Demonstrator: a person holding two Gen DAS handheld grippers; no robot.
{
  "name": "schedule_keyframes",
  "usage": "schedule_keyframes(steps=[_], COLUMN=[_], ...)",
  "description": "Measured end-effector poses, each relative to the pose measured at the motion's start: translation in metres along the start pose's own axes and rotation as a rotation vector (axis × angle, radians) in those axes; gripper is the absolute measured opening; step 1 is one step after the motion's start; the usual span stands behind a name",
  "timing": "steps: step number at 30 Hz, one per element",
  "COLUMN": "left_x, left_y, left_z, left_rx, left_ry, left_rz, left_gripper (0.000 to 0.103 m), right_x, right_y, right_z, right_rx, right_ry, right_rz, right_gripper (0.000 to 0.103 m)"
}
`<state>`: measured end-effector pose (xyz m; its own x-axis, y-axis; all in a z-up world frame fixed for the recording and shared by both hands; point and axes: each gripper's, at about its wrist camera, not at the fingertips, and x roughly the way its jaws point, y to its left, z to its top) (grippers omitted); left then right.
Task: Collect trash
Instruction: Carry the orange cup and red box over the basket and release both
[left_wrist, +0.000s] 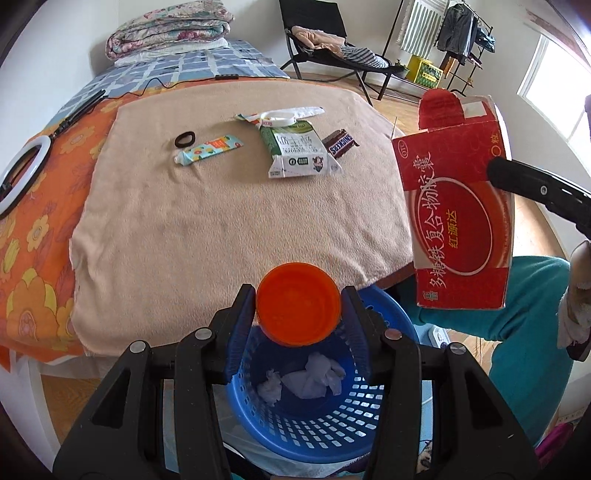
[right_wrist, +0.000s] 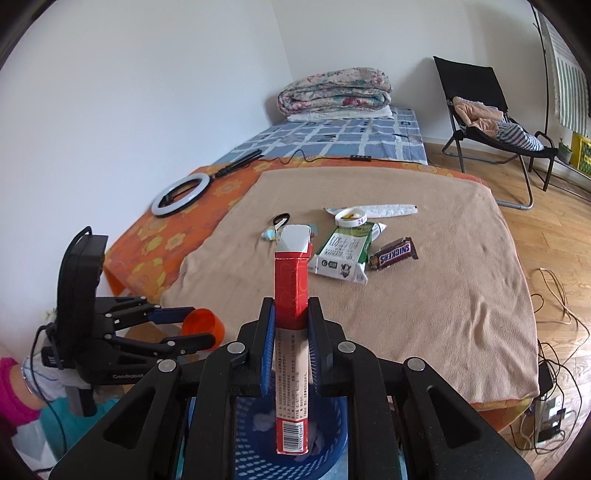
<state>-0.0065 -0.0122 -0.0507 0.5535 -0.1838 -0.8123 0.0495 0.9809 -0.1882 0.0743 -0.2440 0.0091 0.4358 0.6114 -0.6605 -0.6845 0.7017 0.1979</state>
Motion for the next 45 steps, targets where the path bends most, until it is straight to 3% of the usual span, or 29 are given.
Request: schedule_keyframes(steps=[16, 38, 40, 41, 44, 45], left_x=[0.036, 0.067, 0.069, 0.07, 0.07, 0.07], left_y=[-0.005, -0.001, -0.001, -0.001, -0.002, -0.002], left_z=[-0.055, -0.074, -0.075, -0.075, -0.075, -0.075], left_rx=[-0.018, -0.006, 0.001, 0.003, 0.006, 0.006], left_ry=[0.14, 0.258, 0.265, 0.264, 0.262, 0.262], left_rz=[-0.012, 0.029, 0.037, 0.039, 0.045, 0.047], left_gripper=[0.049, 0.049, 0.054, 0.061, 0.064, 0.064], right_x=[0.033, 0.067, 0.07, 0.071, 0.073, 0.074], right_y=[0.018, 0.011, 0.009, 0.008, 0.005, 0.005], right_z=[-0.078, -0.115, -0.117, -0.117, -0.117, -0.117], right_rx=[0.02, 0.048, 0.056, 0.058, 0.063, 0.064], right_ry=[0.163, 0.272, 0.285, 0.292, 0.3, 0.301], right_rz=[0.012, -0.028, -0.035, -0.039, -0.047, -0.052], right_gripper=[0.015, 0.017, 0.017, 0.018, 0.02, 0.025])
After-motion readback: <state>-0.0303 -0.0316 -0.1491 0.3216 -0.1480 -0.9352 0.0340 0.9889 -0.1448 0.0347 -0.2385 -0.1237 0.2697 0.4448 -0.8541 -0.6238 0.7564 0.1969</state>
